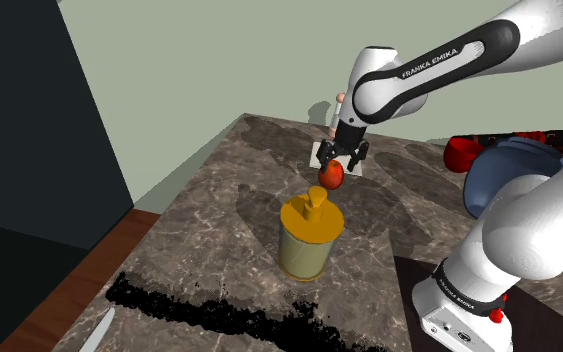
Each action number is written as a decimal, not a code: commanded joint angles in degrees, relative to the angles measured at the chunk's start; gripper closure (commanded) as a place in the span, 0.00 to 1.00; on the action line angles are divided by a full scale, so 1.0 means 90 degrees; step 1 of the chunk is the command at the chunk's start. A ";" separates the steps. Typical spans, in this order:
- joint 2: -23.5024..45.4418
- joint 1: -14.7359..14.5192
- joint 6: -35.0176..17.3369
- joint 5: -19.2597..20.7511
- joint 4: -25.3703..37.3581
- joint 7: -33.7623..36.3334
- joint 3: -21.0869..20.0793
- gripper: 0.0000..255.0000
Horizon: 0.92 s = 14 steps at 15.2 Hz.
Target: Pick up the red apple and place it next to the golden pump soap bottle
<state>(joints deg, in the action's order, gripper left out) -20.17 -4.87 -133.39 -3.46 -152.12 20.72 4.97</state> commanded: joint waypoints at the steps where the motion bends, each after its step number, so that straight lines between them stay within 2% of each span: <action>1: 0.0005 -0.0001 -0.0012 -0.0002 -0.0005 0.0000 -0.0001 0.00; 4: 0.0005 -0.0001 -0.0010 -0.0001 -0.0004 0.0000 -0.0001 0.00; 5: 0.0005 -0.0001 -0.0010 -0.0001 -0.0004 0.0000 -0.0001 1.00; 14: 0.0005 -0.0001 -0.0012 -0.0002 -0.0005 0.0000 -0.0001 1.00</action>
<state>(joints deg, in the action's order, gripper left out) -20.24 -4.87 -133.50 -3.48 -152.11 20.68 4.97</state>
